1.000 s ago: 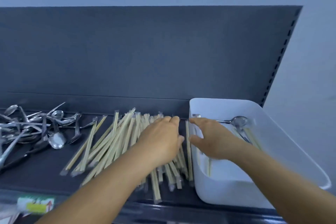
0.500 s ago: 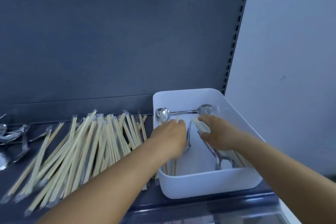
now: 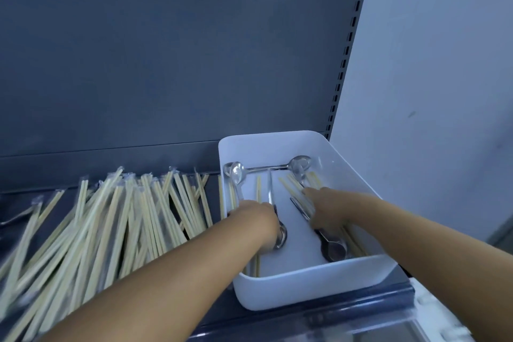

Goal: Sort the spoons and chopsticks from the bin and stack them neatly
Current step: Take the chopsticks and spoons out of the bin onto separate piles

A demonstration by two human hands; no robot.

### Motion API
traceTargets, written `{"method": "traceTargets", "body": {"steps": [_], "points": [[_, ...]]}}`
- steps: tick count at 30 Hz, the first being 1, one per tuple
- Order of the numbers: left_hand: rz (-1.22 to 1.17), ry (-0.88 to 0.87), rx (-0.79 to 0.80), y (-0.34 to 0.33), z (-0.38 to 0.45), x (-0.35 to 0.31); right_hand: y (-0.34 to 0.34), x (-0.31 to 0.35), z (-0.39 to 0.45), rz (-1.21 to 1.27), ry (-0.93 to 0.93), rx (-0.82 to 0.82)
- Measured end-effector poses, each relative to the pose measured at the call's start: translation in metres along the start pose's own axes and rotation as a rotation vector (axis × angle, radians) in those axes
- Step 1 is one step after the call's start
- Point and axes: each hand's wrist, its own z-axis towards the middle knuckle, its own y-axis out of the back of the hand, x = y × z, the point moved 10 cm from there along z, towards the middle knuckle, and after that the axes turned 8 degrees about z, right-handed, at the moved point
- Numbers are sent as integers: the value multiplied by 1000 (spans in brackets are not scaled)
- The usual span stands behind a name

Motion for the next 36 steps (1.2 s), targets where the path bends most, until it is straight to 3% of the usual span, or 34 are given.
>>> {"method": "traceTargets", "body": {"steps": [3,7,9,14,21,36], "points": [[-156,-25,-20,-3,2,-1,2,12,3,33,66,11],[-395,-103,-129,11,4,-1,8,33,0,357,207,51],[-426,-62,-159,15,4,6,15,31,2,452,207,34],[-350,132,-132,6,1,22,19,7,14,369,124,-24],[-361,139,-103,3,-1,18,2,20,14,92,144,-75],[-378,207,-81,-1,3,20,-3,23,8,95,95,-91]]}}
